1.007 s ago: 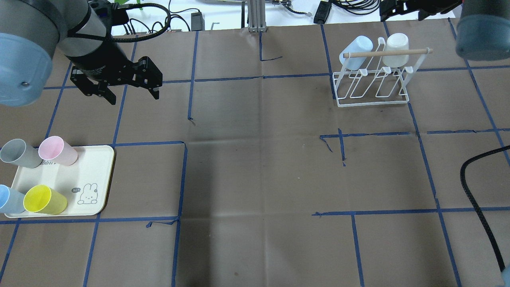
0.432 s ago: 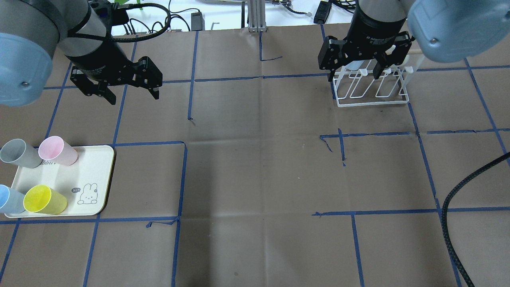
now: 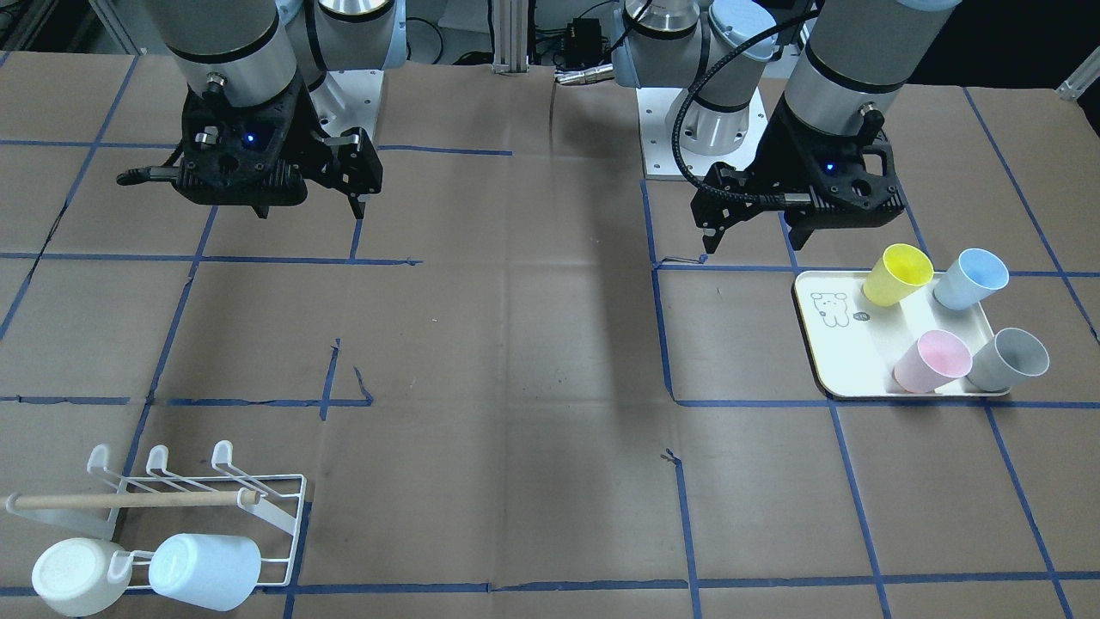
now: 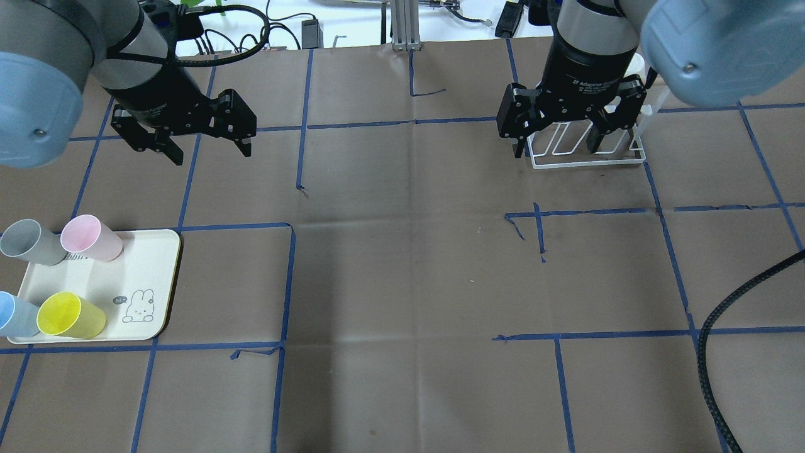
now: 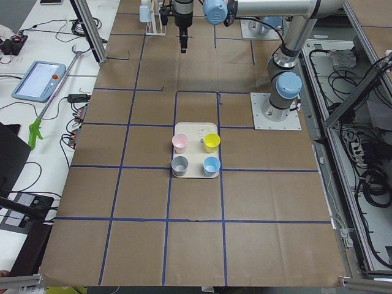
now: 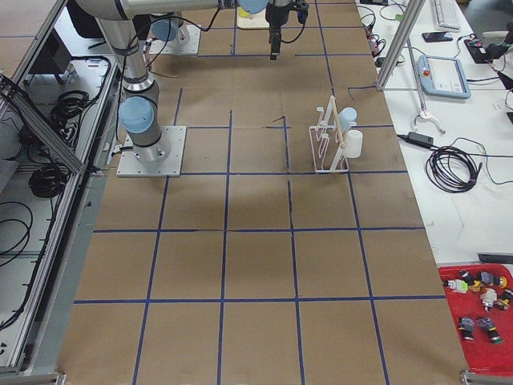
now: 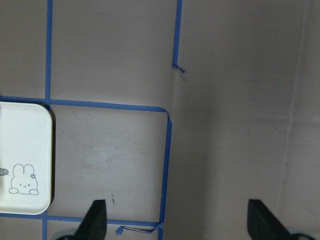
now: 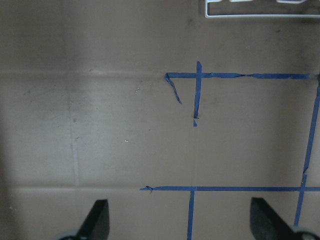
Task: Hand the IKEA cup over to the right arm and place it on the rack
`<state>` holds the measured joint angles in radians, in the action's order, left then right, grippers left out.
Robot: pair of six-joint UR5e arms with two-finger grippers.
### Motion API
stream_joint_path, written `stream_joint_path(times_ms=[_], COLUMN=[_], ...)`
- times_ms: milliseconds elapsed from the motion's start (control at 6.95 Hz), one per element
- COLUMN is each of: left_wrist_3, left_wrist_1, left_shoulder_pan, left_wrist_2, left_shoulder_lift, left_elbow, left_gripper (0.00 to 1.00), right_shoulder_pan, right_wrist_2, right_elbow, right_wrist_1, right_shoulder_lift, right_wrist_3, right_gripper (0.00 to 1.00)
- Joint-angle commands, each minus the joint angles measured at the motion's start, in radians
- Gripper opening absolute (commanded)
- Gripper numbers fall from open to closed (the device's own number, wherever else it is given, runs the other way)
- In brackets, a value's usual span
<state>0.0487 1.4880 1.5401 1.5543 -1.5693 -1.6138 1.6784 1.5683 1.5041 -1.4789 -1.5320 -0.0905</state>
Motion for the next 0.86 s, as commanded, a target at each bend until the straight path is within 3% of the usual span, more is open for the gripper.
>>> stream_joint_path(times_ms=[0, 719], left_wrist_3=[0.000, 0.000], left_wrist_1=[0.000, 0.000], left_shoulder_pan=[0.000, 0.000], left_wrist_2=[0.000, 0.000], left_shoulder_lift=[0.000, 0.000], left_elbow=[0.000, -0.002], left_gripper=[1.00, 1.00], right_shoulder_pan=[-0.035, -0.060], right_wrist_2=[-0.002, -0.007], right_elbow=[0.045, 0.053], right_wrist_1=[0.017, -0.040], right_shoulder_lift=[-0.068, -0.074], right_wrist_3=[0.006, -0.001], right_gripper=[1.00, 1.00])
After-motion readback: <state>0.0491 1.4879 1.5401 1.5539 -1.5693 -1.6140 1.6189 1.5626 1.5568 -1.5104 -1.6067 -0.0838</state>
